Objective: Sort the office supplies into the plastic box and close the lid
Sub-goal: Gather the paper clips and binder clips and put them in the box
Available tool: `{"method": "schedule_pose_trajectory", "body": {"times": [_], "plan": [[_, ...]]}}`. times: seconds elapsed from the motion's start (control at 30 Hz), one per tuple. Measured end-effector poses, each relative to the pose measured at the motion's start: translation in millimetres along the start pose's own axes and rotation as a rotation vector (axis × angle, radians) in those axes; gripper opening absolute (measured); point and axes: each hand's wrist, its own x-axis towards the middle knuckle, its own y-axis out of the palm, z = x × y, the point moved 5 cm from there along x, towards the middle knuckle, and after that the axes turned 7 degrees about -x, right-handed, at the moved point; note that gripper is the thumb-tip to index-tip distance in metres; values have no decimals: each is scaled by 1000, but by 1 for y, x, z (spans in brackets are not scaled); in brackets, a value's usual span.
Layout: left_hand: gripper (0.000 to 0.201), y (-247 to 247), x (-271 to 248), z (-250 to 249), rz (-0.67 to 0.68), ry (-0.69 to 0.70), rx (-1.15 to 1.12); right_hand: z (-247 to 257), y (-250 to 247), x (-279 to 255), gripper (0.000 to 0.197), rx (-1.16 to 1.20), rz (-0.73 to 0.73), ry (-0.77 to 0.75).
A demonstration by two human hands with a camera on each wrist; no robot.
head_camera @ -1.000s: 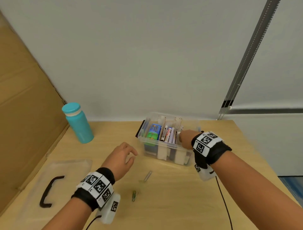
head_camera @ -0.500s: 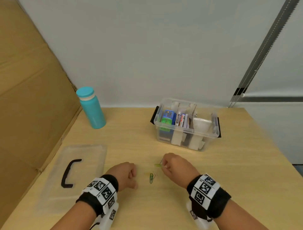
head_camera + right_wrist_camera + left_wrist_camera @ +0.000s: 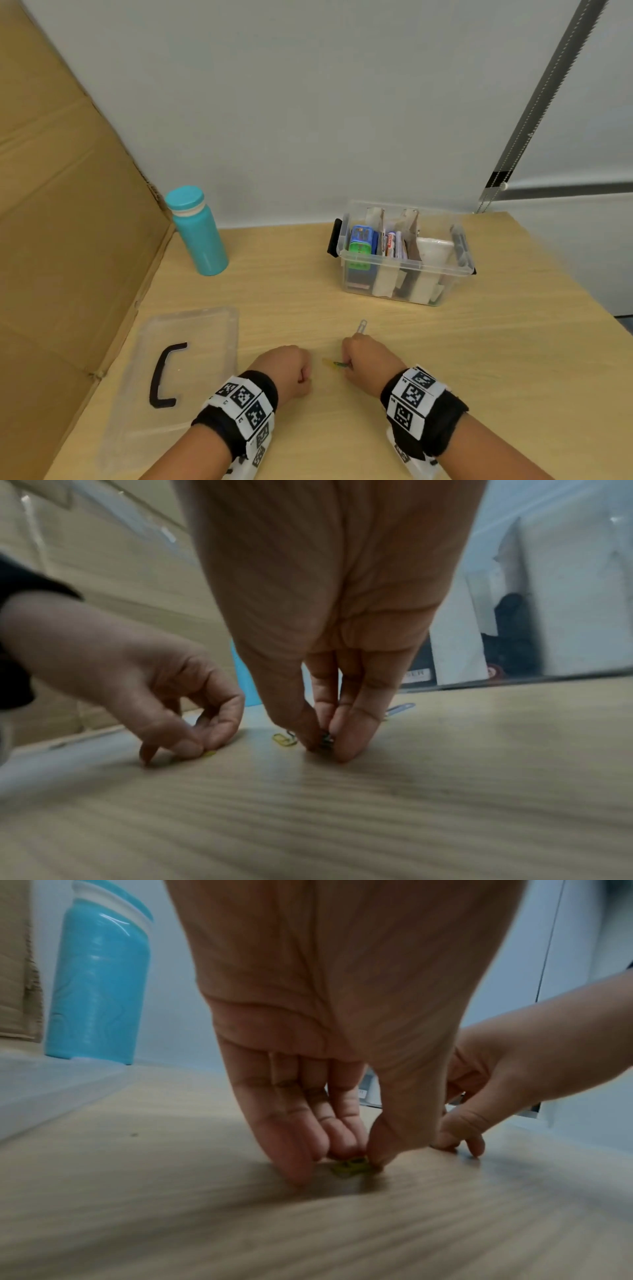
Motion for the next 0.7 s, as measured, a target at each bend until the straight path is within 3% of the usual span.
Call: {"method": "schedule_pose_trajectory", "body": {"times": [0.13,0.23,0.3,0.47,0.7], "plan": [[7,1,3,-3,12,48,34,5,0,-3,25,-100,-26,26],[6,1,3,-4,29,94,72,-2,0,-4,9,2,-56,69],[6,0,5,-5,46,126,45,-13,2,-4,26,127,-74,111],[21,-13,15,-14,-12,212,-127,-43,5,-9,19,566,-122,213],[25,-11,31,-24,45,195,-14,-53,13,-17,21,1483,-30,217]]}}
